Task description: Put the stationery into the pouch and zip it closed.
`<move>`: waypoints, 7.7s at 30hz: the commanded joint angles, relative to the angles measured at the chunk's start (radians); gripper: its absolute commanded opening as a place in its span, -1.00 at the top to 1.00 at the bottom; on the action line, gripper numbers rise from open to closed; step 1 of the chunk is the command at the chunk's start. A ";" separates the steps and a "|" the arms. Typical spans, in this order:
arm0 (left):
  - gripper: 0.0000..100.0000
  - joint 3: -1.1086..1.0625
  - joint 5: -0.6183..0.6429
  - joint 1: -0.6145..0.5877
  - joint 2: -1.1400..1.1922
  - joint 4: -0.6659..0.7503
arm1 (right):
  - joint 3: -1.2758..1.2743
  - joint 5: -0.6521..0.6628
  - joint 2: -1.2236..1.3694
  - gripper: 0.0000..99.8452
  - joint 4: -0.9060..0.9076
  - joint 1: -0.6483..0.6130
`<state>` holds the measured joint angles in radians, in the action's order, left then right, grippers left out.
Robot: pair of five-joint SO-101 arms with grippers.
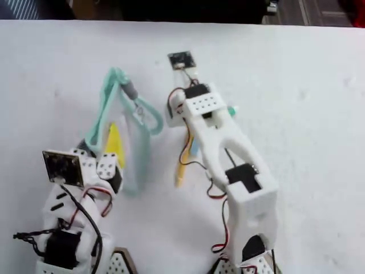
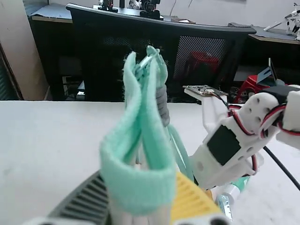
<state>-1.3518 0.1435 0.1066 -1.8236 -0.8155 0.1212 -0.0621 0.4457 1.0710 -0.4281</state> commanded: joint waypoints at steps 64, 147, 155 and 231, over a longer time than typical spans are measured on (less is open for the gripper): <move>0.95 -0.025 -0.130 0.262 -0.010 0.100 | 0.115 -0.104 0.036 0.97 0.067 0.157; 0.65 0.031 -0.095 0.343 -0.010 -0.083 | 0.562 0.140 -0.765 0.97 0.369 -0.331; 0.65 0.031 -0.095 0.343 -0.010 -0.081 | 0.568 0.141 -0.786 0.97 0.573 -0.335; 0.94 0.018 -0.103 0.150 -0.010 0.002 | -0.064 0.074 0.082 0.95 0.165 0.124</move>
<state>-1.3671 0.0483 0.2585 -1.8236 -0.8523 0.0460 0.0238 0.5178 1.2566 -0.2931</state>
